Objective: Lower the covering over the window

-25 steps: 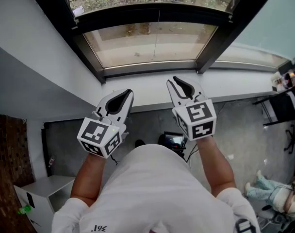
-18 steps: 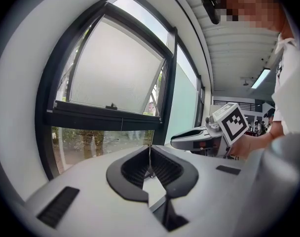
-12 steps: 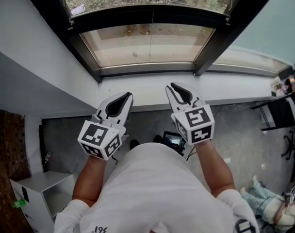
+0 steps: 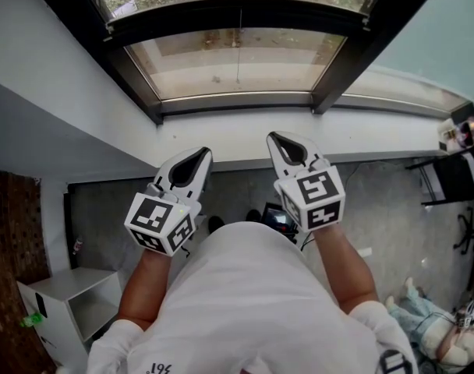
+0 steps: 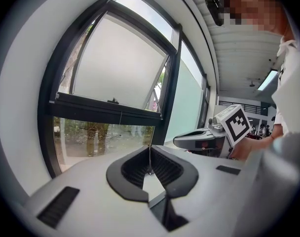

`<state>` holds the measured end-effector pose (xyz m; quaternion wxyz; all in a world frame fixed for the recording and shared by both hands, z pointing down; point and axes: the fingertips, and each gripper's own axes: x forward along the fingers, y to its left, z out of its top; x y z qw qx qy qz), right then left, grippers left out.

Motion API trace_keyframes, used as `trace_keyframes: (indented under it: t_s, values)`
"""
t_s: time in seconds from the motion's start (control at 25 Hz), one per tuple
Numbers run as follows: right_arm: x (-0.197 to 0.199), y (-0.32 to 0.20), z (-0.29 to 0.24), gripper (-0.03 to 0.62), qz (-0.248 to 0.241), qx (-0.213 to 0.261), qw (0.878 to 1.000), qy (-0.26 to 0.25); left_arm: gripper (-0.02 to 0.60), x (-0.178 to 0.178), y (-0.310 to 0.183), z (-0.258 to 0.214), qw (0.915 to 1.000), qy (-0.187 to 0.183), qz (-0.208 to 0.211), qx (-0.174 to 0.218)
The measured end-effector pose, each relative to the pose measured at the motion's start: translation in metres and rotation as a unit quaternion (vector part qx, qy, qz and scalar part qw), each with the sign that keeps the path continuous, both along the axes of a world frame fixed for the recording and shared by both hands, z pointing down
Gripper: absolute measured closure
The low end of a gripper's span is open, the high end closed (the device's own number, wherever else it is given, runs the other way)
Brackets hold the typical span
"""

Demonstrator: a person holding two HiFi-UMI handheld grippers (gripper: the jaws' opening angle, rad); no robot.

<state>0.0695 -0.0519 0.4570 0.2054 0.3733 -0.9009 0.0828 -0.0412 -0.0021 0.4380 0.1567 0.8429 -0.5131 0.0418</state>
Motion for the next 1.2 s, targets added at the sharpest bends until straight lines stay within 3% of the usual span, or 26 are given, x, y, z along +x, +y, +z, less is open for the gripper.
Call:
trace_keyframes:
  t_s: [1.2]
  values:
    - [0.001, -0.012, 0.0, 0.572, -0.004, 0.011, 1.0, 0.016, 0.554, 0.012, -0.013, 0.003, 0.9997, -0.007, 0.021, 0.0]
